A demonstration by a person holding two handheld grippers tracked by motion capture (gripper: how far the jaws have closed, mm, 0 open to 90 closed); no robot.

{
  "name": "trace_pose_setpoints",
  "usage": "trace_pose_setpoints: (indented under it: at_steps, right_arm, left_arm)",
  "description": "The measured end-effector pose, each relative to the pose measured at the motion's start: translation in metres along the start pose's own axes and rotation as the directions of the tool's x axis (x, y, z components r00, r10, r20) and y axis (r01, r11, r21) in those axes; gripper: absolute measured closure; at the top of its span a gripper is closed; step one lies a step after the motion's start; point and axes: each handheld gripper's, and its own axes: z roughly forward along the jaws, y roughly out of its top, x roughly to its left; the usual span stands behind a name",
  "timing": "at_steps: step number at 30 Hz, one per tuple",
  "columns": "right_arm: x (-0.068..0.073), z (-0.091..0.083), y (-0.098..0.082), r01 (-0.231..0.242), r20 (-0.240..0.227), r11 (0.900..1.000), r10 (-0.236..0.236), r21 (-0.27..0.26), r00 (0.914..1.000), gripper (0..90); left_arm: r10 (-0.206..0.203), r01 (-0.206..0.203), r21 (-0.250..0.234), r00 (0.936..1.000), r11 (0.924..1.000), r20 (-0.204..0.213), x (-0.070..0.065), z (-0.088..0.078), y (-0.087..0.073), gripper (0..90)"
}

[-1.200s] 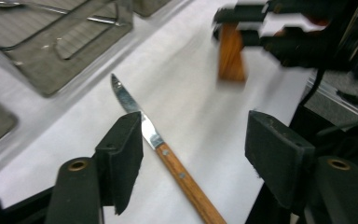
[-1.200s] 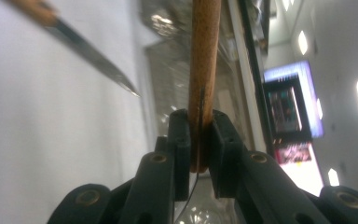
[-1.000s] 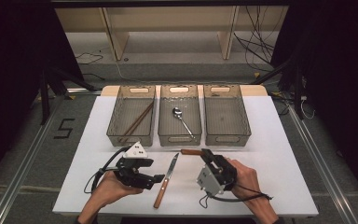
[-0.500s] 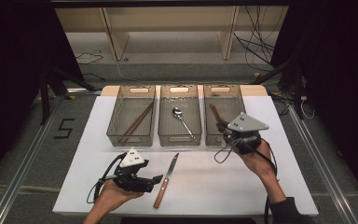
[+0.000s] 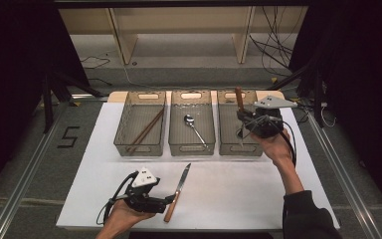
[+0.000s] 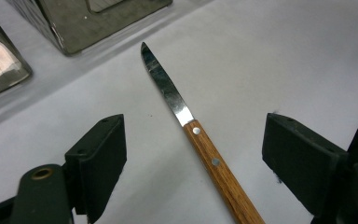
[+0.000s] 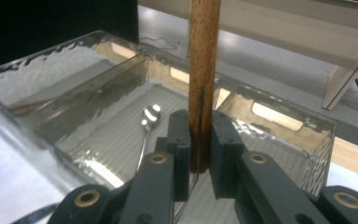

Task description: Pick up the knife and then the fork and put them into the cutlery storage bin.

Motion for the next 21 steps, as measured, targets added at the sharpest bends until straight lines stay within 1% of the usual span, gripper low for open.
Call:
trace_pose_setpoints:
  at_steps: [2, 4, 8, 11, 12, 15, 17, 21]
  right_arm:
    - [-0.003, 0.004, 0.004, 0.0, 0.02, 1.0, 0.0, 0.0, 0.9998, 81.0]
    - [-0.007, 0.009, 0.006, -0.01, 0.037, 1.0, 0.01, -0.001, 0.9993, 80.9]
    - [-0.013, 0.02, 0.004, -0.029, 0.064, 1.0, 0.028, 0.012, 0.9975, 80.9]
    - [-0.017, 0.028, 0.002, -0.047, 0.081, 0.999, 0.046, 0.02, 0.9957, 80.9]
    - [-0.019, 0.03, 0.001, -0.049, 0.084, 0.999, 0.047, 0.023, 0.9953, 80.9]
    - [-0.024, 0.037, -0.001, -0.079, 0.098, 0.996, 0.075, 0.036, 0.9923, 80.9]
    - [-0.028, 0.042, -0.004, -0.093, 0.105, 0.994, 0.088, 0.048, 0.9905, 80.9]
    - [-0.032, 0.048, -0.008, -0.118, 0.108, 0.991, 0.11, 0.067, 0.988, 80.9]
  left_arm:
    - [0.0, 0.0, 0.002, 1.0, 1.0, 0.002, 0.0, 0.001, -0.001, 21.2]
    - [0.002, -0.002, 0.003, 1.0, 1.0, 0.003, -0.001, 0.001, -0.002, 21.1]
    - [0.002, -0.002, -0.008, 1.0, 1.0, 0.002, -0.001, 0.002, -0.004, 21.2]
    - [-0.004, 0.004, -0.004, 1.0, 1.0, 0.003, 0.0, 0.003, -0.006, 21.1]
    - [-0.008, 0.009, -0.003, 1.0, 1.0, 0.005, -0.001, 0.003, -0.006, 21.1]
    - [-0.01, 0.01, 0.003, 0.9999, 0.9999, 0.006, -0.002, 0.004, -0.008, 20.9]
    - [-0.005, 0.005, 0.009, 1.0, 1.0, 0.008, -0.002, 0.005, -0.008, 20.8]
    - [-0.012, 0.012, 0.008, 0.9999, 0.9999, 0.009, -0.002, 0.006, -0.009, 20.7]
